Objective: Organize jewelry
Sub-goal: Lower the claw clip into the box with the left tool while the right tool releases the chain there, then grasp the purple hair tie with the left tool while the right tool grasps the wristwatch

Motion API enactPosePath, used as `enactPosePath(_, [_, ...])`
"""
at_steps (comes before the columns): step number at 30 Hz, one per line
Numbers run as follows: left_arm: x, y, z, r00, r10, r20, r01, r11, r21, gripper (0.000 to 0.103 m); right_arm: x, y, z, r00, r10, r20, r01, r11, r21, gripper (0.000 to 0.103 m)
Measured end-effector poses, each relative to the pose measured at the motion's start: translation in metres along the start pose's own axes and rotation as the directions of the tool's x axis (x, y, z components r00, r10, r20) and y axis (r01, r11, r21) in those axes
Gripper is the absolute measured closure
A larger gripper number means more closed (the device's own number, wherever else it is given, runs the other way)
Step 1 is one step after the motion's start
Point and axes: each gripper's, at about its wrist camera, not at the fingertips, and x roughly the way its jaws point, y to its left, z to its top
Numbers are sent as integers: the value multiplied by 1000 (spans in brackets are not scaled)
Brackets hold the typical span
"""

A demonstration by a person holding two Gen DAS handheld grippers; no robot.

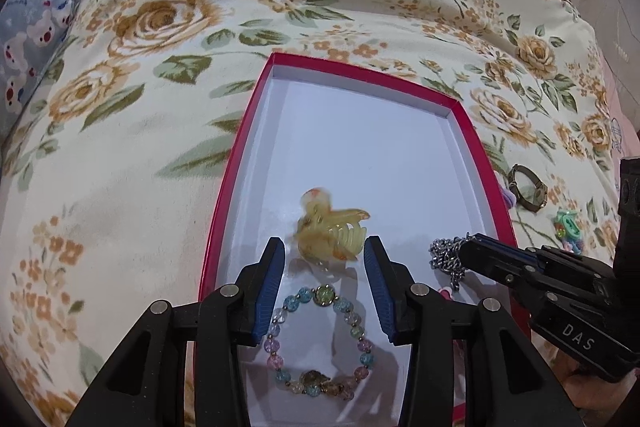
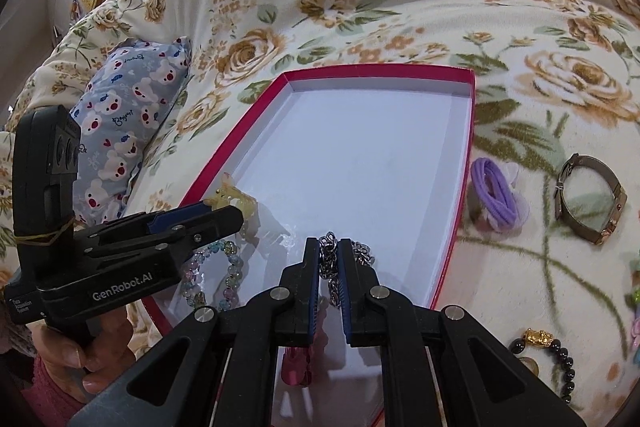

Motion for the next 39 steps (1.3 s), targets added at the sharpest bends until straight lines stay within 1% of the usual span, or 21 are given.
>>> enactPosePath(2, [0,2,-2,1000,2,-3,-2,1000,-10,62,0,0,0,1000,2,0,-2,1000,0,90])
enactPosePath(14, [-2,4,-4,1000,0,-7,0,1000,-22,62,-1,2,-1,1000,2,3,-2,1000,5,90])
enactPosePath(20, [-3,1,-7,1000,0,-13,-1,1000,-20,60,-12,5,-4,1000,5,22,-5,1000,-1,90])
enactPosePath(32, [-4,-5,-9,1000,8,-22,-8,1000,-12,60,-37,5,-6,998,5,64,-6,1000,9,89])
enactPosePath(33, [-6,-6,-10,1000,5,-22,-5,1000,-13,59,-41,4,-6,997,5,71,-6,1000,13,89])
enactPosePath(35, [-10,-7,-11,1000,1,-16,-1,1000,-10,56,-48,2,-8,997,5,81,-6,1000,20,84])
enactPosePath(37, [-17,-10,-12,1000,-4,-6,4,1000,-5,54,-55,-1,-10,996,0,94,-3,1000,30,75])
enactPosePath(39, [-25,-12,-14,1000,-13,9,13,1000,-3,52,-65,-6,-13,994,-8,108,3,999,41,71])
